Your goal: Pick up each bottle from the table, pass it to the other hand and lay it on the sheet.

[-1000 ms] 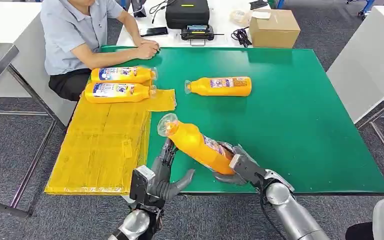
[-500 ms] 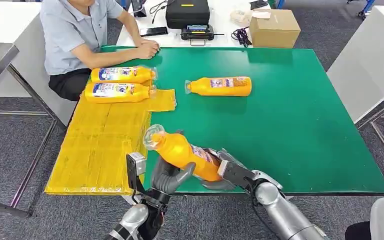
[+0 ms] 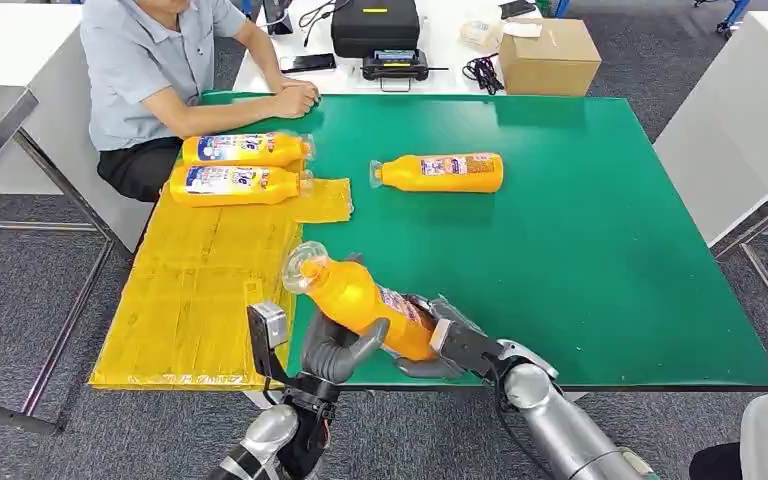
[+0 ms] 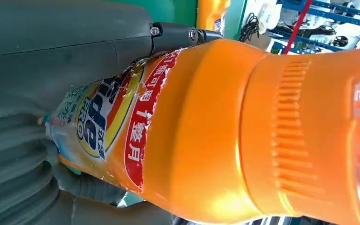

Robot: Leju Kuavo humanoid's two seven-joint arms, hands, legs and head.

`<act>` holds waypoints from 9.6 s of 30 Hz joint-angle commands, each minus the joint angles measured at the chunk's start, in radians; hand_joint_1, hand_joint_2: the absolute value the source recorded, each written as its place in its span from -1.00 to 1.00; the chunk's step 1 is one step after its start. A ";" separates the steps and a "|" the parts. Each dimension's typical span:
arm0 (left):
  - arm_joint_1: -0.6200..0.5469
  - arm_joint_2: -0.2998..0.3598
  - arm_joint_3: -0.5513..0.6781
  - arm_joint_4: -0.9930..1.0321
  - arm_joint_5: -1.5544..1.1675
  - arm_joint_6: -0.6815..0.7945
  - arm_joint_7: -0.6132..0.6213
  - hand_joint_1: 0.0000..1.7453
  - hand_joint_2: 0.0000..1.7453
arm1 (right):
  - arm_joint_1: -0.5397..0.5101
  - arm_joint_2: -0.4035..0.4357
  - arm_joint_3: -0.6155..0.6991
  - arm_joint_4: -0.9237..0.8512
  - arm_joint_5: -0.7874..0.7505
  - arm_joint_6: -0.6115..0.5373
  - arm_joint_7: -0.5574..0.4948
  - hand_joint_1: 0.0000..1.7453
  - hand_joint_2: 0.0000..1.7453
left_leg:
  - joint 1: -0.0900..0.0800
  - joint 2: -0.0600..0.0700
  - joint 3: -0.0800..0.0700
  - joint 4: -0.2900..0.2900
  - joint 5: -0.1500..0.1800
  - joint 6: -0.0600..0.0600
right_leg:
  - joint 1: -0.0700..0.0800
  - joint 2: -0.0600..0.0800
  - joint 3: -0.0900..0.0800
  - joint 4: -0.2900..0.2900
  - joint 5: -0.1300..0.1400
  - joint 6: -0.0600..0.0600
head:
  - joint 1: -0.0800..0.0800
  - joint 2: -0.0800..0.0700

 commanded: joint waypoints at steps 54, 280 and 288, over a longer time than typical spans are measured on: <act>0.003 -0.080 0.742 -0.193 -1.523 0.497 -0.068 1.00 1.00 | -0.029 0.062 -0.179 0.193 0.123 -0.236 0.027 -1.00 1.00 | 0.003 0.012 0.003 0.002 -0.004 -0.004 | 0.003 0.010 0.001 0.002 -0.001 -0.004 | 0.000 0.000; 0.060 0.097 -0.096 -0.164 -0.917 0.167 0.173 -1.00 1.00 | 0.013 -0.115 -0.101 -0.003 0.940 -0.484 0.530 -1.00 1.00 | 0.001 0.008 0.004 0.000 -0.002 -0.004 | 0.001 0.006 0.002 0.000 -0.001 -0.003 | 0.000 0.000; 0.057 0.096 -0.095 -0.157 -0.918 0.165 0.173 -1.00 1.00 | 0.005 -0.115 -0.096 0.004 0.940 -0.481 0.529 -1.00 1.00 | 0.001 0.006 0.003 0.000 -0.001 -0.004 | 0.001 0.005 0.001 0.000 0.000 -0.002 | 0.000 0.000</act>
